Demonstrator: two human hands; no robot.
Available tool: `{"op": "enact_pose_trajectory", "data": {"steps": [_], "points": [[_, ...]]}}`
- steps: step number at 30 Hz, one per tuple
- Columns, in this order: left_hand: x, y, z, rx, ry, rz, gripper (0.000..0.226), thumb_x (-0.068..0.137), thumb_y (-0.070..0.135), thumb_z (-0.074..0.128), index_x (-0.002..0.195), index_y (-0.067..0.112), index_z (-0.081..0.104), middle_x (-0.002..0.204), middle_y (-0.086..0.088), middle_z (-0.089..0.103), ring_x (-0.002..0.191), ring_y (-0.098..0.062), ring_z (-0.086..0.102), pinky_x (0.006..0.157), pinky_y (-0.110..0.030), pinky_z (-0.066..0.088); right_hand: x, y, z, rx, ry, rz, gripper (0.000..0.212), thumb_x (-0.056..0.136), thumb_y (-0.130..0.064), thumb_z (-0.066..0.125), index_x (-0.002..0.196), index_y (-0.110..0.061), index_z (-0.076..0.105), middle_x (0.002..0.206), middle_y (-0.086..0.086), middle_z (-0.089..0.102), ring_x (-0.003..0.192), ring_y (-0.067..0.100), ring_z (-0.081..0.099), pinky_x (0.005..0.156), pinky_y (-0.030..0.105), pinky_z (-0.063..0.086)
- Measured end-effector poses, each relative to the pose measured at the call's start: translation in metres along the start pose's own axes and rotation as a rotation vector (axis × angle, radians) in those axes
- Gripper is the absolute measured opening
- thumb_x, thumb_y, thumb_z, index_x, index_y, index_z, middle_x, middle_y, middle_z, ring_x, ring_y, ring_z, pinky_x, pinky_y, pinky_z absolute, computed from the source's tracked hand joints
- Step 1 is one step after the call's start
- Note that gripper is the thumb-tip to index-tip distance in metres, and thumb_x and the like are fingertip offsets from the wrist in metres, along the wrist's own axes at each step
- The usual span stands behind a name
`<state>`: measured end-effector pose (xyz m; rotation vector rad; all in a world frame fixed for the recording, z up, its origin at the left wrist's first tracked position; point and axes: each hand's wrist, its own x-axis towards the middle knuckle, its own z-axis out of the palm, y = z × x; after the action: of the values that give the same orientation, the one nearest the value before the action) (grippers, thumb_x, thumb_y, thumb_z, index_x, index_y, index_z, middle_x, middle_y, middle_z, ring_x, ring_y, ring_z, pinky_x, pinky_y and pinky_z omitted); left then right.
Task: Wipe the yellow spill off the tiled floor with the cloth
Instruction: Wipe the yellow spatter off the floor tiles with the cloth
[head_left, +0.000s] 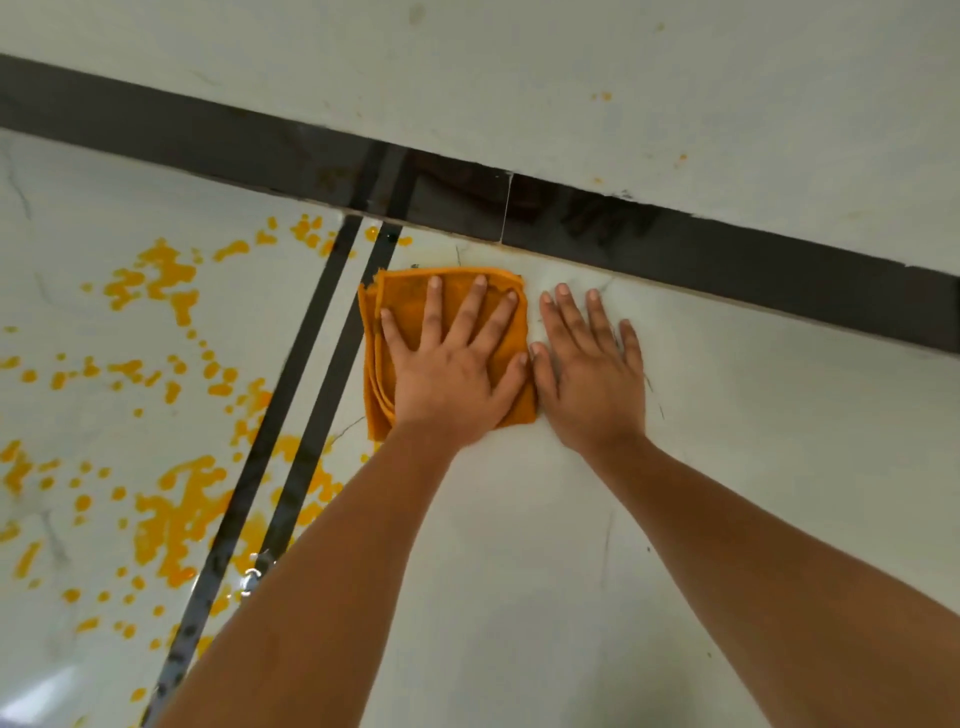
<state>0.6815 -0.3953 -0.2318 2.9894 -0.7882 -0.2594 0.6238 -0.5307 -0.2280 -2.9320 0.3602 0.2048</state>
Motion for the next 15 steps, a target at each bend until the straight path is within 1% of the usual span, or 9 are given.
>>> {"op": "enact_pose_trajectory", "data": {"steps": [2,4,6,8,10,13,15], "points": [[0.022,-0.015,-0.009,-0.019,-0.015,0.018,0.063,0.087,0.067,0.005,0.143,0.044,-0.013,0.157,0.009,-0.01,0.143,-0.028,-0.014,0.108,-0.064,-0.007,0.0,0.0,-0.001,-0.007,0.002,-0.001,0.068,0.088,-0.05,-0.007,0.149,-0.024,0.004,0.158,-0.004,0.004,0.145,0.019,-0.005,0.115,0.041,-0.001],[0.037,-0.023,-0.013,-0.052,-0.003,-0.019,0.062,0.088,0.066,0.008,0.144,0.044,-0.01,0.157,0.009,-0.008,0.143,-0.027,-0.012,0.108,-0.064,-0.005,0.001,0.0,0.0,-0.025,-0.001,0.006,0.068,0.087,-0.05,-0.009,0.149,-0.024,0.002,0.158,-0.004,0.003,0.145,0.019,-0.005,0.116,0.041,0.0],[0.024,-0.018,-0.006,-0.055,0.024,-0.042,0.063,0.088,0.066,0.007,0.144,0.043,-0.011,0.157,0.008,-0.008,0.143,-0.028,-0.012,0.107,-0.063,-0.007,0.001,-0.001,0.0,-0.014,0.001,0.006,0.067,0.088,-0.049,-0.007,0.149,-0.024,0.002,0.158,-0.004,0.004,0.145,0.019,-0.004,0.115,0.041,-0.001],[0.004,-0.01,-0.001,0.007,0.009,0.002,0.064,0.086,0.068,0.003,0.143,0.044,-0.014,0.157,0.008,-0.008,0.143,-0.028,-0.013,0.107,-0.063,-0.007,0.001,0.0,0.0,-0.012,-0.007,0.003,0.066,0.088,-0.049,-0.007,0.149,-0.025,0.001,0.158,-0.004,0.003,0.145,0.018,-0.005,0.115,0.041,-0.002],[0.012,-0.016,-0.003,0.011,-0.007,0.027,0.065,0.084,0.069,0.002,0.143,0.044,-0.014,0.157,0.008,-0.009,0.143,-0.028,-0.013,0.108,-0.063,-0.006,0.001,0.001,0.0,-0.018,-0.005,0.003,0.066,0.088,-0.049,-0.007,0.149,-0.025,0.001,0.158,-0.004,0.002,0.145,0.018,-0.005,0.115,0.04,-0.003],[0.038,-0.026,-0.012,-0.047,0.004,-0.077,0.065,0.087,0.068,0.007,0.145,0.043,-0.008,0.157,0.008,-0.007,0.143,-0.028,-0.012,0.107,-0.063,-0.005,0.0,0.0,0.001,-0.02,-0.001,0.01,0.066,0.088,-0.049,-0.007,0.149,-0.025,0.002,0.158,-0.004,0.004,0.145,0.019,-0.004,0.114,0.04,-0.003],[0.027,-0.018,-0.007,-0.056,0.028,-0.119,0.066,0.086,0.068,0.006,0.144,0.042,-0.01,0.157,0.007,-0.008,0.143,-0.029,-0.013,0.107,-0.063,-0.007,0.0,0.001,0.002,-0.029,0.004,0.006,0.065,0.088,-0.049,-0.006,0.148,-0.025,0.001,0.158,-0.004,0.003,0.144,0.018,-0.005,0.114,0.039,-0.005]]}}
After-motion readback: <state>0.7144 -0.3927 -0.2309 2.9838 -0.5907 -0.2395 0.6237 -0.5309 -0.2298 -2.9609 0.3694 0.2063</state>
